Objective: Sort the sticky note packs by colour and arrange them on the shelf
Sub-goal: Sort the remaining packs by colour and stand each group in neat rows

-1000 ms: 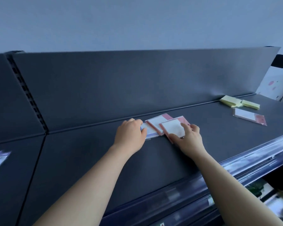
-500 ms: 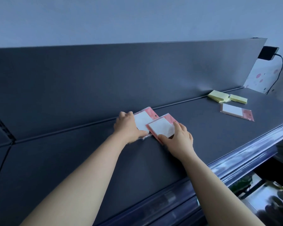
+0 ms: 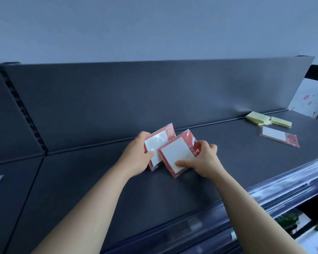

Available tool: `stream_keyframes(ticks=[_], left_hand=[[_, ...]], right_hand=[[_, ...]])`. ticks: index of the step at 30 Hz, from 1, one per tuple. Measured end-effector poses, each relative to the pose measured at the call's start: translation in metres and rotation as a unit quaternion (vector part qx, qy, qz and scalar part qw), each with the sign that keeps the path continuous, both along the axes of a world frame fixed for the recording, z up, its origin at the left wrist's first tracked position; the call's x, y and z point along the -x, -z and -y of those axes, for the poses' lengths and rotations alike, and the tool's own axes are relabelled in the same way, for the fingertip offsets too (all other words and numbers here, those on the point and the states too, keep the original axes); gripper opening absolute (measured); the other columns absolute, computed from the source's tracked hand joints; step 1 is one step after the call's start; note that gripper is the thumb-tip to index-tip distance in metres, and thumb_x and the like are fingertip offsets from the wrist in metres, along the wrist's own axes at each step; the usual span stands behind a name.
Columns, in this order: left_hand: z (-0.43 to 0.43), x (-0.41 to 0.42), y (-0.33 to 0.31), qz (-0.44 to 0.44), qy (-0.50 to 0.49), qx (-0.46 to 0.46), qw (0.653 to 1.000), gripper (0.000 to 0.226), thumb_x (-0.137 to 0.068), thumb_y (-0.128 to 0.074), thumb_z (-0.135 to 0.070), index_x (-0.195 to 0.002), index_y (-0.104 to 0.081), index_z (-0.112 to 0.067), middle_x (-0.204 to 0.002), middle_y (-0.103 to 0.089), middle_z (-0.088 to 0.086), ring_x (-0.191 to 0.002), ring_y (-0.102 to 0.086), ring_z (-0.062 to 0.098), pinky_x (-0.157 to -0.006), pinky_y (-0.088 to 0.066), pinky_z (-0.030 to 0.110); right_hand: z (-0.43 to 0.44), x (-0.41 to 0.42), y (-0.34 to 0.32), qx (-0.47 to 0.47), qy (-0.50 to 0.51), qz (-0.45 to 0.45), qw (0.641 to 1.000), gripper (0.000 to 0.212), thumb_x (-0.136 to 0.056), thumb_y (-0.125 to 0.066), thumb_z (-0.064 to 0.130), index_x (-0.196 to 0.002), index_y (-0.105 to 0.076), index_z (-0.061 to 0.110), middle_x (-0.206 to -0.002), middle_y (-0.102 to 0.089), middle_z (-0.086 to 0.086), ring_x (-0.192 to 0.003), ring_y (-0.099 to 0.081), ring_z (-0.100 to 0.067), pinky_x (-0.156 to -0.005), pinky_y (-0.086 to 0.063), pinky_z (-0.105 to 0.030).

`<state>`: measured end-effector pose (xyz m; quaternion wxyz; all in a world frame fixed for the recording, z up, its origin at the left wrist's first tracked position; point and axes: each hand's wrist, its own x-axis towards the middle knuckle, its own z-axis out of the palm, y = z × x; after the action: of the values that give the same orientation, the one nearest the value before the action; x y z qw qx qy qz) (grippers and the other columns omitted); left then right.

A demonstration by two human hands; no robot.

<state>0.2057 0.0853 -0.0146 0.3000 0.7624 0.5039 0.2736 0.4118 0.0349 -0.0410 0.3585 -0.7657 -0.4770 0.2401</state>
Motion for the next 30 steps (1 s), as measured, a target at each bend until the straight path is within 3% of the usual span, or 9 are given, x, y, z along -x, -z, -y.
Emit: stream_keyframes(ticks=[2, 5, 7, 10, 13, 18, 23, 27, 30], left_hand=[[0.007, 0.019, -0.001, 0.014, -0.035, -0.008, 0.999, 0.039, -0.093, -0.054, -0.012, -0.127, -0.043, -0.027, -0.107, -0.056, -0.01, -0.088, -0.052, 0.005, -0.063, -0.039, 0.018], [0.02, 0.051, 0.001, 0.035, -0.103, -0.026, 0.994, 0.053, -0.094, -0.055, -0.013, -0.139, -0.033, -0.029, -0.119, -0.053, -0.01, -0.096, -0.05, 0.01, -0.063, -0.037, 0.017], [0.03, 0.075, 0.003, 0.055, -0.158, -0.03, 0.985, 0.055, -0.094, -0.054, -0.012, -0.141, -0.029, -0.027, -0.116, -0.052, -0.009, -0.091, -0.05, 0.012, -0.057, -0.037, 0.017], [0.048, 0.115, 0.006, 0.078, -0.235, -0.042, 0.968, 0.035, -0.093, -0.052, -0.01, -0.124, -0.039, -0.019, -0.106, -0.057, -0.004, -0.08, -0.055, 0.01, -0.053, -0.04, 0.023], [0.064, 0.16, 0.007, 0.078, -0.291, -0.056, 0.952, 0.019, -0.093, -0.052, -0.013, -0.11, -0.043, -0.017, -0.104, -0.06, -0.002, -0.082, -0.058, 0.016, -0.053, -0.04, 0.027], [0.094, 0.237, 0.008, 0.094, -0.359, -0.09, 0.924, 0.017, -0.093, -0.051, -0.009, -0.107, -0.044, -0.016, -0.097, -0.06, 0.0, -0.082, -0.057, 0.02, -0.06, -0.043, 0.033], [0.129, 0.327, 0.006, 0.119, -0.394, -0.11, 0.905, 0.018, -0.094, -0.053, -0.009, -0.107, -0.046, -0.018, -0.092, -0.059, -0.008, -0.085, -0.058, 0.019, -0.059, -0.04, 0.02], [0.153, 0.4, 0.001, 0.118, -0.417, -0.126, 0.893, 0.027, -0.092, -0.058, -0.011, -0.113, -0.051, -0.025, -0.096, -0.062, -0.01, -0.083, -0.059, 0.009, -0.054, -0.038, 0.009], [0.169, 0.45, -0.002, 0.119, -0.428, -0.134, 0.886, 0.024, -0.091, -0.062, -0.011, -0.106, -0.052, -0.027, -0.087, -0.061, -0.017, -0.077, -0.058, -0.002, -0.055, -0.039, 0.007]], right_hand=[[0.002, 0.018, -0.007, -0.043, -0.028, -0.042, 0.998, 0.089, -0.06, -0.089, 0.035, -0.132, -0.036, 0.024, -0.118, -0.031, 0.006, -0.092, -0.052, -0.007, -0.075, -0.045, -0.026], [0.001, 0.048, -0.015, -0.08, -0.068, -0.084, 0.991, 0.08, -0.063, -0.088, 0.027, -0.125, -0.039, 0.033, -0.115, -0.051, 0.005, -0.09, -0.058, -0.009, -0.06, -0.048, -0.024], [0.0, 0.07, -0.018, -0.093, -0.093, -0.114, 0.985, 0.069, -0.065, -0.086, 0.018, -0.118, -0.044, 0.033, -0.103, -0.063, 0.005, -0.085, -0.064, -0.014, -0.066, -0.057, -0.034], [0.0, 0.109, -0.022, -0.113, -0.139, -0.158, 0.971, 0.059, -0.069, -0.082, 0.006, -0.11, -0.048, 0.031, -0.092, -0.065, 0.003, -0.081, -0.067, -0.019, -0.076, -0.059, -0.044], [-0.003, 0.149, -0.028, -0.138, -0.179, -0.188, 0.956, 0.053, -0.072, -0.08, 0.003, -0.104, -0.051, 0.033, -0.094, -0.066, 0.002, -0.083, -0.067, -0.018, -0.075, -0.06, -0.042], [-0.004, 0.223, -0.037, -0.147, -0.22, -0.204, 0.943, 0.048, -0.073, -0.079, 0.007, -0.098, -0.054, 0.038, -0.098, -0.067, -0.006, -0.092, -0.067, -0.024, -0.078, -0.059, -0.042], [0.004, 0.312, -0.047, -0.138, -0.263, -0.246, 0.923, 0.043, -0.077, -0.075, 0.001, -0.104, -0.053, 0.027, -0.092, -0.072, -0.003, -0.083, -0.071, -0.016, -0.071, -0.059, -0.03], [0.012, 0.387, -0.05, -0.132, -0.283, -0.251, 0.916, 0.044, -0.078, -0.074, 0.0, -0.102, -0.053, 0.03, -0.09, -0.073, -0.002, -0.081, -0.072, -0.016, -0.075, -0.06, -0.036], [0.017, 0.438, -0.052, -0.127, -0.28, -0.272, 0.912, 0.044, -0.078, -0.072, -0.004, -0.102, -0.054, 0.028, -0.092, -0.072, -0.005, -0.082, -0.072, -0.023, -0.075, -0.06, -0.04]])
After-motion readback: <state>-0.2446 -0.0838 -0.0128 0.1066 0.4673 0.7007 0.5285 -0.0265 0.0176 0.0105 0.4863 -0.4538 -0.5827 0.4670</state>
